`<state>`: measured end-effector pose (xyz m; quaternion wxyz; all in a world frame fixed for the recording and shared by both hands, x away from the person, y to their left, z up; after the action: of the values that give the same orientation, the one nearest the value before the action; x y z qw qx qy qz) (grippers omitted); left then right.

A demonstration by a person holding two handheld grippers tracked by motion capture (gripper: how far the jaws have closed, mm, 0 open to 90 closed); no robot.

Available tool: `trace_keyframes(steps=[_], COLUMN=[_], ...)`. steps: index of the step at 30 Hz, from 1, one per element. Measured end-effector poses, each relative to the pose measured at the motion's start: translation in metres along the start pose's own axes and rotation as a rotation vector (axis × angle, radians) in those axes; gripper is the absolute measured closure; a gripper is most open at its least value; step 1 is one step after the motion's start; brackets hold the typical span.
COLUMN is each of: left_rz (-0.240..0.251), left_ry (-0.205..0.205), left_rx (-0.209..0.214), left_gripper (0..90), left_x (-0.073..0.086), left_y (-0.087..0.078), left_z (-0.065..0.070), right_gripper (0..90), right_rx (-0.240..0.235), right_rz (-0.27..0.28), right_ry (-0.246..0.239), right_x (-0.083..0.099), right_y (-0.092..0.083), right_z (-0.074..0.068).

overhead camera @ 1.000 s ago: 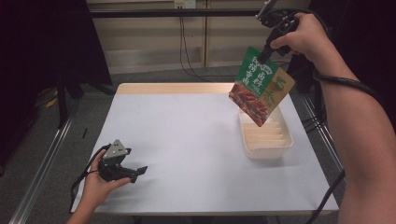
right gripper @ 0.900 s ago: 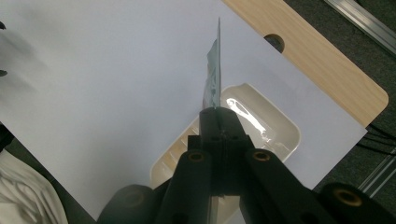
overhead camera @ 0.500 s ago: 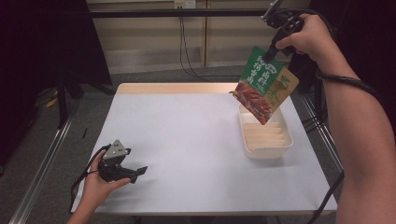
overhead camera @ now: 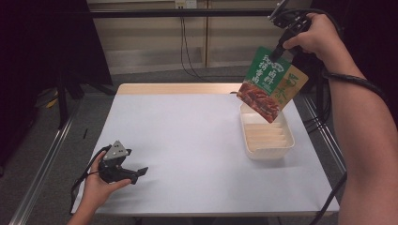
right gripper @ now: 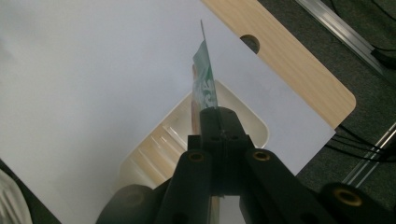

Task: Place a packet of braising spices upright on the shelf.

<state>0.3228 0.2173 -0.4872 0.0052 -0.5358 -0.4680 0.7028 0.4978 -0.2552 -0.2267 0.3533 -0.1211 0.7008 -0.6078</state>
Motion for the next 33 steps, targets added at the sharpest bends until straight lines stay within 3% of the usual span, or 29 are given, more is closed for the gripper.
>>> trace_keyframes(steps=[12,25,27,33], left_rz=[-0.002,0.005,-0.004,0.004], left_ry=[0.011,0.008,0.025,0.01], left_rx=[-0.006,-0.002,-0.004,-0.004], left_gripper=[7.3,7.4,7.4,7.4], left_x=[0.0,-0.001,-0.001,-0.001], left_y=[0.0,0.001,0.0,0.0], left_z=[0.002,0.004,0.003,0.003], right_gripper=[90.0,90.0,90.0,90.0], right_rx=[0.025,0.0,0.005,0.007], right_rz=[-0.012,-0.021,-0.02,-0.011], right_ry=[-0.02,-0.042,-0.049,-0.06], right_x=[0.009,0.015,0.014,0.01], right_y=[-0.001,0.009,0.011,0.008], right_z=[0.011,0.007,0.006,0.008])
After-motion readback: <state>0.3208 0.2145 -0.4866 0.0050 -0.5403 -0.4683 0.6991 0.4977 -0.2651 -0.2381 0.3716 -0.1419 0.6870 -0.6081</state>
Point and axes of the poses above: each handheld gripper's, and its own axes: y roughly forward along the jaws, x roughly out of its underside, z roughly to its right, the point moved 6 cm from there along y, roughly forward along the jaws
